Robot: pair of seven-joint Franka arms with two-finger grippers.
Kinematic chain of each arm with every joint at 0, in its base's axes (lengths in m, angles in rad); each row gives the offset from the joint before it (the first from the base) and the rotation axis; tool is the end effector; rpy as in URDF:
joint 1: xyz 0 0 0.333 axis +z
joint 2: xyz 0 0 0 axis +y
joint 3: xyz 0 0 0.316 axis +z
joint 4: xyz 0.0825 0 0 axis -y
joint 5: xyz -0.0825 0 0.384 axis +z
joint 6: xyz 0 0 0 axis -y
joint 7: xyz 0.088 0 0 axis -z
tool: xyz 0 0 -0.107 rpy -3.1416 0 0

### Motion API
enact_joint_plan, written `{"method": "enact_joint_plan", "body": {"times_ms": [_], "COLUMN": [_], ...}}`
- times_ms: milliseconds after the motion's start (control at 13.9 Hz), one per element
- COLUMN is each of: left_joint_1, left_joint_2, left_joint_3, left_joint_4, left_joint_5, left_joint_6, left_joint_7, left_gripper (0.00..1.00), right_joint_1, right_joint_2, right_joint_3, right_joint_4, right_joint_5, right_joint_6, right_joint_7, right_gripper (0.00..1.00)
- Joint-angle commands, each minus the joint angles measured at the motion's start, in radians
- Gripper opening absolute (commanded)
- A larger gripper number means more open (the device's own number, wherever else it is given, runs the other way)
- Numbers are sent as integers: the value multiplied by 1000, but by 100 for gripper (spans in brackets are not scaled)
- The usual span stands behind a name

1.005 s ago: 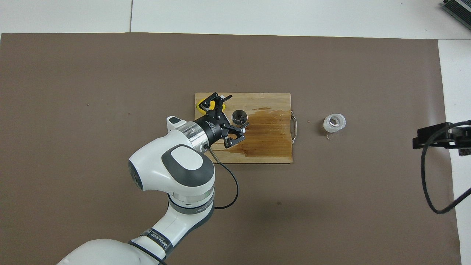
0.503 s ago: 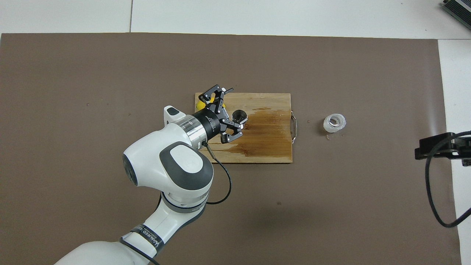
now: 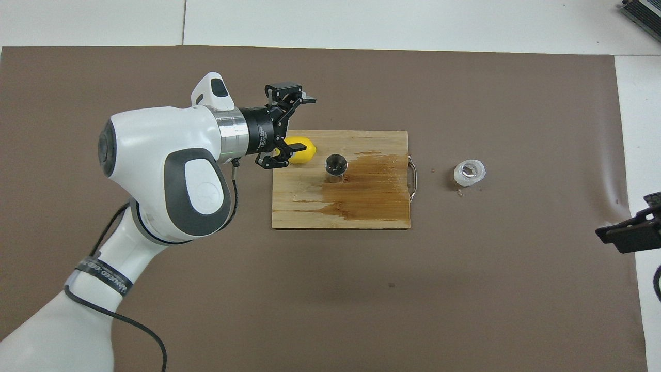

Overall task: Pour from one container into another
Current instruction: 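Withdraw the left gripper while the right gripper reaches the white cup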

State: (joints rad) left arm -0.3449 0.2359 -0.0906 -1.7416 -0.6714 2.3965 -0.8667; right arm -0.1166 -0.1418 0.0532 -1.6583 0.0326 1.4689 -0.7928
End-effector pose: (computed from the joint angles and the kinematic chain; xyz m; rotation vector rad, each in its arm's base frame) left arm 0.6019 -0.2801 0.4851 2.2325 1.0045 -0.0353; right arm 0.4982 -0.0257 0.6496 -2.8938 -1.1078 0.0513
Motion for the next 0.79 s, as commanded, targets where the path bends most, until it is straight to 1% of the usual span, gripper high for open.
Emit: {"method": "enact_joint_plan", "body": {"times_ms": [0, 72, 144, 215, 287, 359, 503, 574, 718], "left_joint_1": [60, 72, 95, 116, 142, 167, 225, 245, 253], "left_joint_2": [-10, -20, -33, -50, -70, -92, -147, -180, -254], "left_joint_3": [-5, -3, -3, -3, -3, -3, -3, -3, -3], "left_joint_4": [69, 71, 70, 65, 62, 62, 50, 30, -44], "left_joint_5": [192, 235, 292, 368, 439, 476, 530, 539, 630], "left_joint_6": [-160, -190, -212, -239, -288, -337, -423, -471, -513], "left_joint_7": [148, 210, 259, 314, 389, 459, 569, 618, 717], "left_gripper": [100, 100, 100, 100, 100, 100, 100, 100, 100], "right_joint_1": [-49, -52, -57, -83, -87, -93, -138, -140, -155], "right_joint_2": [-38, -38, -38, -38, -38, -26, 65, 109, 244], "right_joint_3": [2, 2, 2, 2, 2, 2, 2, 0, 2], "right_joint_4": [-133, -165, -204, -246, -282, -299, -310, -310, -278], "right_joint_5": [27, 39, 77, 123, 171, 211, 381, 416, 505], "right_joint_6": [117, 154, 197, 253, 307, 321, 333, 371, 396], "right_joint_7": [-277, -345, -412, -487, -559, -615, -780, -863, -1006], "right_gripper": [100, 100, 100, 100, 100, 100, 100, 100, 100]}}
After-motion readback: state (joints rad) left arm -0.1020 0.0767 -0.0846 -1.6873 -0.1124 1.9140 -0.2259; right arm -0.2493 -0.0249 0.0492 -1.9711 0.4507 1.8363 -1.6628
